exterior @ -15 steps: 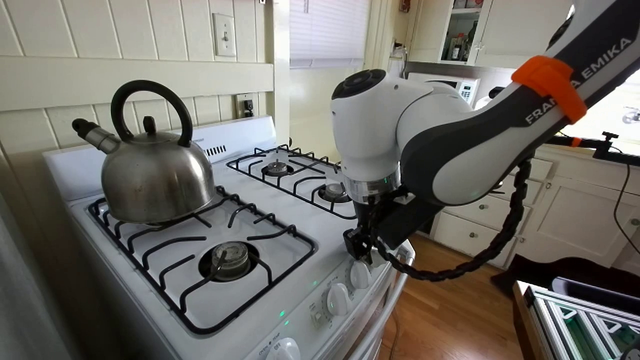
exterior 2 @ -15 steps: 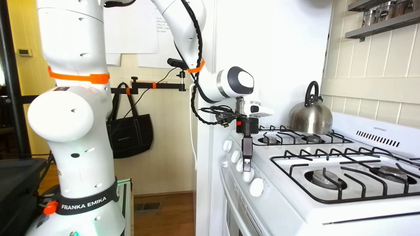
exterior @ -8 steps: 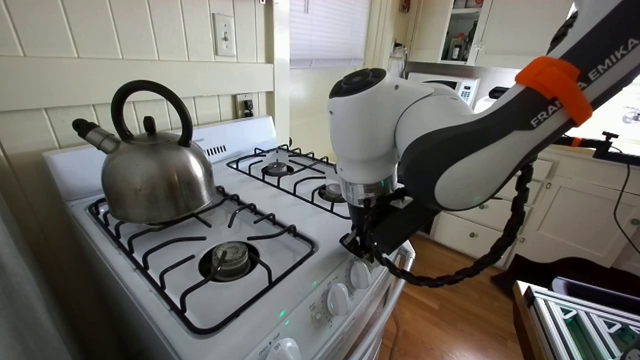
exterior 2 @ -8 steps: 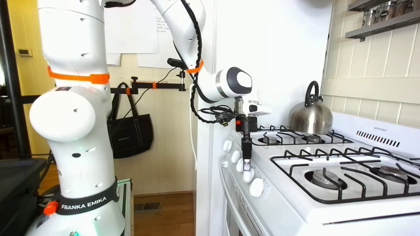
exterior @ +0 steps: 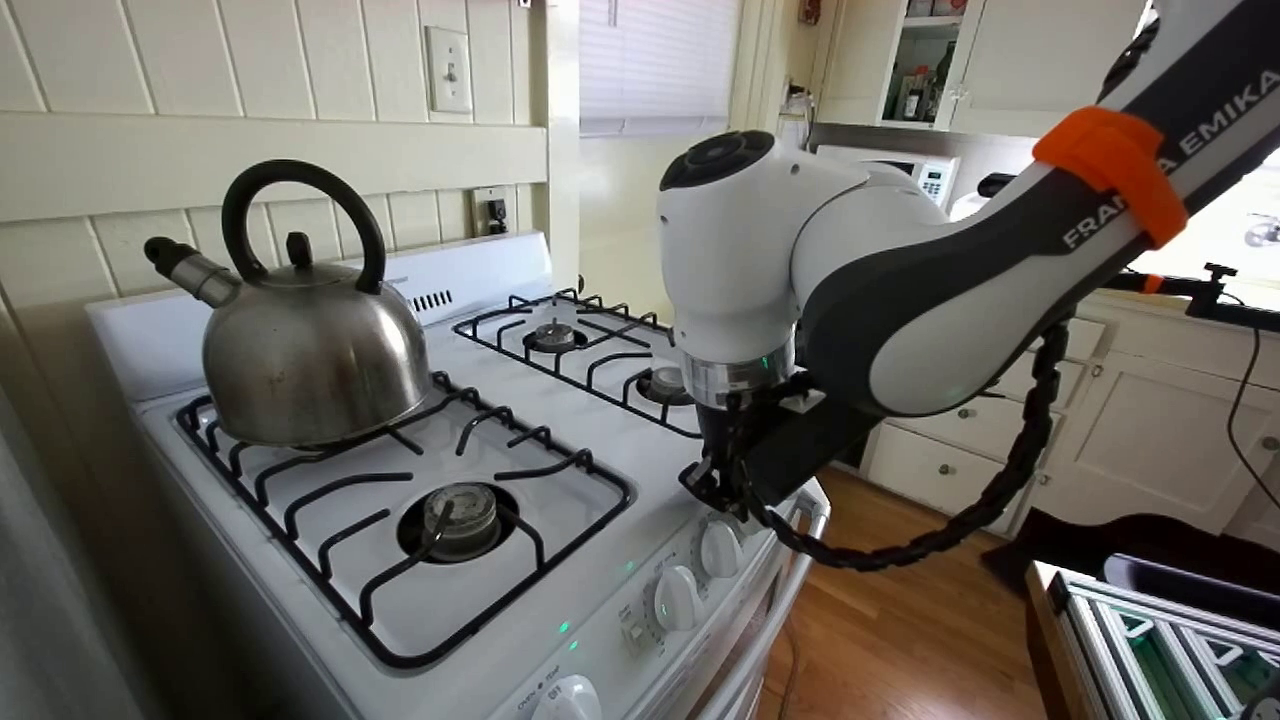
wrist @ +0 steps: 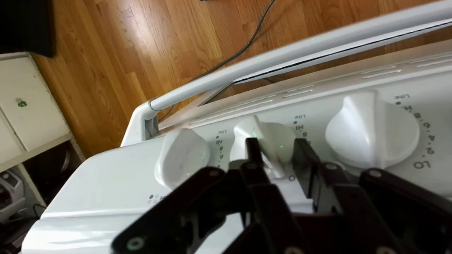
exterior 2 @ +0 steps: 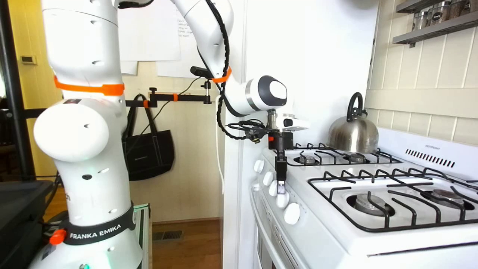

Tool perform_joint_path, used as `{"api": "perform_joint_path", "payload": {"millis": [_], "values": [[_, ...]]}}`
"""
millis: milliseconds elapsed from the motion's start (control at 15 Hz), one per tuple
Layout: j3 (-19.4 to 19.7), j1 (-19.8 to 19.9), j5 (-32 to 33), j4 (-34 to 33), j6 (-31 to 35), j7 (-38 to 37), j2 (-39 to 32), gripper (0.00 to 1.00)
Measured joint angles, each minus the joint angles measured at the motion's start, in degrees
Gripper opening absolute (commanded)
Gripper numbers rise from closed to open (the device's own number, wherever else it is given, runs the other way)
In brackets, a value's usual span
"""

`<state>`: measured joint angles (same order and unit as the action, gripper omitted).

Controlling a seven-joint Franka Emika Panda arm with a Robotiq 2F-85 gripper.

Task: Turn the second last knob on the stove to the right

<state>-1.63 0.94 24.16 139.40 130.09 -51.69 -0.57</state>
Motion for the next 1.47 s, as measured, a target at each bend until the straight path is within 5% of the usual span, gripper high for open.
{"api": "perform_joint_path", "payload": {"millis": [1467], "values": [[3.0,0.5,-9.1,0.0,0.4,-8.2,1.4,0.07]]}}
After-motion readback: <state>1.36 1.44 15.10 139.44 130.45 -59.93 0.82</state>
